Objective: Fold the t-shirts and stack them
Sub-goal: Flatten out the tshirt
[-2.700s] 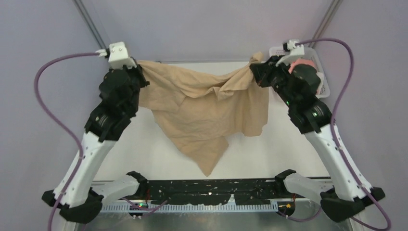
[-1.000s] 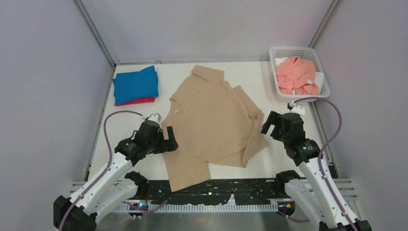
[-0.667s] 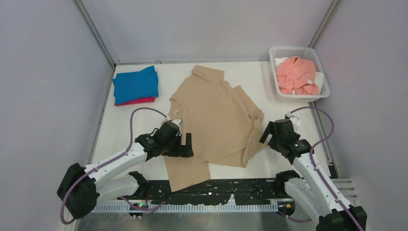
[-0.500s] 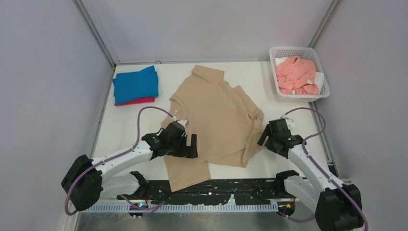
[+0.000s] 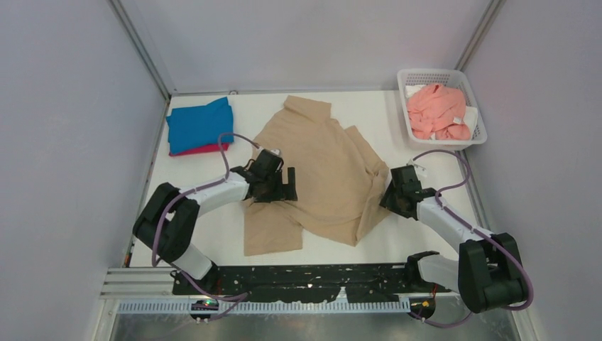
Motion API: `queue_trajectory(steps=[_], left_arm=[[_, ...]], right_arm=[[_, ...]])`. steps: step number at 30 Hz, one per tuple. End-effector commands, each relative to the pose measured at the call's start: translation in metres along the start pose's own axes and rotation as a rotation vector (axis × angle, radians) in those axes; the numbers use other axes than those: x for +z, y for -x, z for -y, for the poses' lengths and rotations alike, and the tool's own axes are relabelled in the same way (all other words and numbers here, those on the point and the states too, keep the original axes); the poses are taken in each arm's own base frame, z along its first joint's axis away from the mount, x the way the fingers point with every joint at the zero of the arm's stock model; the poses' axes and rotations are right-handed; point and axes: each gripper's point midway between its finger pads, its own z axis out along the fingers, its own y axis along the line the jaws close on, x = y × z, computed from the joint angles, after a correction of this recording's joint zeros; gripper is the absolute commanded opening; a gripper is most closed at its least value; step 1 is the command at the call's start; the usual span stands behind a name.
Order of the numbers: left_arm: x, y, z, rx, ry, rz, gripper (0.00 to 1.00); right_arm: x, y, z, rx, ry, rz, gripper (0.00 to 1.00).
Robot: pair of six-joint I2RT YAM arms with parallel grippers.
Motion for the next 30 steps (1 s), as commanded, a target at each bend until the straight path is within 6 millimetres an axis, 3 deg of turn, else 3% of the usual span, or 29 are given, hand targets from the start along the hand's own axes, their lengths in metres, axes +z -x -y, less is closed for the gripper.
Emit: queue_trajectory(steps=[1, 5, 8, 11, 13, 17, 23, 27, 30], left_arm=[[0.014, 0.035, -0.012, -0.004, 0.050, 0.020, 1.00], [0.017, 0.074, -0.016, -0.026, 0.059, 0.054, 0.99], [0.005, 0.094, -0.008, -0.022, 0.034, 0.078, 1.00], [-0.015, 0.092, 0.006, -0.023, -0.049, 0.100, 1.00], [-0.036, 0.086, 0.014, -0.020, -0.097, 0.136, 1.00], [-0.067, 0.052, -0.015, -0.077, -0.014, 0.167, 1.00], [-0.089, -0.020, -0.091, -0.243, 0.230, 0.181, 0.99], [-0.101, -0.051, -0.127, -0.280, 0.371, 0.173, 1.00], [-0.103, -0.063, -0.140, -0.297, 0.419, 0.165, 1.00]], right_arm=[[0.002, 0.001, -0.003, 0.005, 0.012, -0.004, 0.49], [0.003, -0.007, 0.001, 0.004, 0.002, -0.029, 0.47], [0.002, -0.015, 0.000, 0.009, 0.020, -0.052, 0.47], [-0.001, -0.018, 0.002, 0.027, 0.028, -0.047, 0.47], [-0.006, -0.020, -0.007, 0.022, 0.080, -0.044, 0.47], [-0.023, -0.017, -0.020, -0.005, 0.144, -0.016, 0.48], [-0.020, -0.032, -0.015, -0.044, 0.106, -0.056, 0.48], [-0.015, -0.042, -0.020, -0.097, 0.083, -0.088, 0.48], [-0.013, -0.043, -0.024, -0.107, 0.071, -0.086, 0.47]])
